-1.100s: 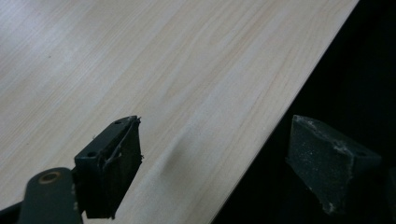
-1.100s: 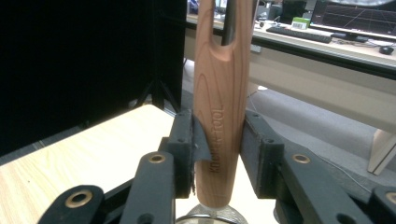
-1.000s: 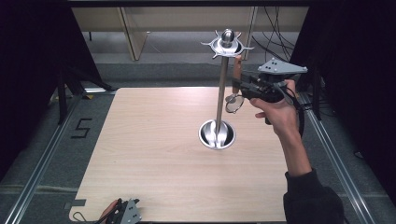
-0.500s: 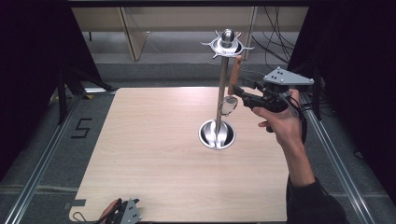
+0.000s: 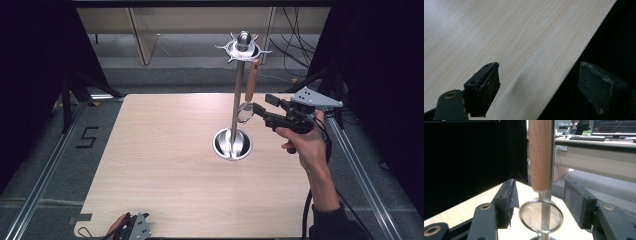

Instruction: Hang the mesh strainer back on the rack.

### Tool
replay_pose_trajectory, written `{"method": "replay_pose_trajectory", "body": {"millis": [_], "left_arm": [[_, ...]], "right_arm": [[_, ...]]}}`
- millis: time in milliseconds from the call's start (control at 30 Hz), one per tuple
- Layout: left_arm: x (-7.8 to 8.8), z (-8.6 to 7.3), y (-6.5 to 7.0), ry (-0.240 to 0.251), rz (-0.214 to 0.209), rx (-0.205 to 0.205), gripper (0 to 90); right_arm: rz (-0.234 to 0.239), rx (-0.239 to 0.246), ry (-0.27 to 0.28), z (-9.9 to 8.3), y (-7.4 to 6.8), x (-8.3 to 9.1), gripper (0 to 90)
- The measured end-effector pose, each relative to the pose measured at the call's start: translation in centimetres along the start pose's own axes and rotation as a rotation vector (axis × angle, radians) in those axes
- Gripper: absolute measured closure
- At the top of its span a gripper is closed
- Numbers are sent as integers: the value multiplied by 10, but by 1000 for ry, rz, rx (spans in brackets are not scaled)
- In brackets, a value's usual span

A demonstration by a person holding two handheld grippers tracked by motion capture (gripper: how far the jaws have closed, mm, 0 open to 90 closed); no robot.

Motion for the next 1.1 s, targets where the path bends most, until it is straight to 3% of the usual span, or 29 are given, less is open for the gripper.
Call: {"method": "replay_pose_trajectory", "body": {"millis": [133, 200, 367, 500, 533, 600, 667, 700, 800, 967, 1033, 1100], "left_arm": [[0, 0, 0, 1, -3, 1, 169], [0, 0, 0, -3, 1, 1, 169], [0, 0, 0, 0, 7, 4, 170], [0, 0, 0, 3, 1, -3, 170], [1, 0, 0, -2, 4, -1, 170], [1, 1, 1, -3, 6, -3, 170], [1, 0, 1, -7, 10, -3, 170], [1, 0, 1, -4, 4, -3, 170], [1, 0, 0, 3, 18, 0, 170], [1, 0, 0, -6, 11, -2, 170], [1, 0, 0, -3, 5, -1, 170], [0, 0, 0, 3, 14, -1, 170]], "right_arm": [[3, -30, -15, -8, 0, 4, 438], [4, -12, -13, -13, 2, 4, 438], [8, -26, -45, -22, 1, 5, 429], [4, -15, -58, -25, 0, 6, 415], [9, 11, -58, -27, 0, 5, 412], [-4, 0, -62, -28, -1, 6, 410], [-11, 30, -67, -30, 2, 7, 406], [-12, 3, -78, -31, 0, 7, 405], [-19, 38, -69, -34, 4, 6, 399], [-29, 22, -94, -41, 4, 6, 382], [-32, 50, -96, -43, 6, 6, 378], [-36, 33, -112, -45, 5, 7, 375]]}}
Point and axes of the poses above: each handheld gripper's, and its own axes: x roughly backward along the jaws, z roughly out of its top, y roughly to its right, the point moved 5 cm from there along -x, roughly forward along the jaws, and after that the axes turned 5 degrees about -x, right-handed, at the moved point
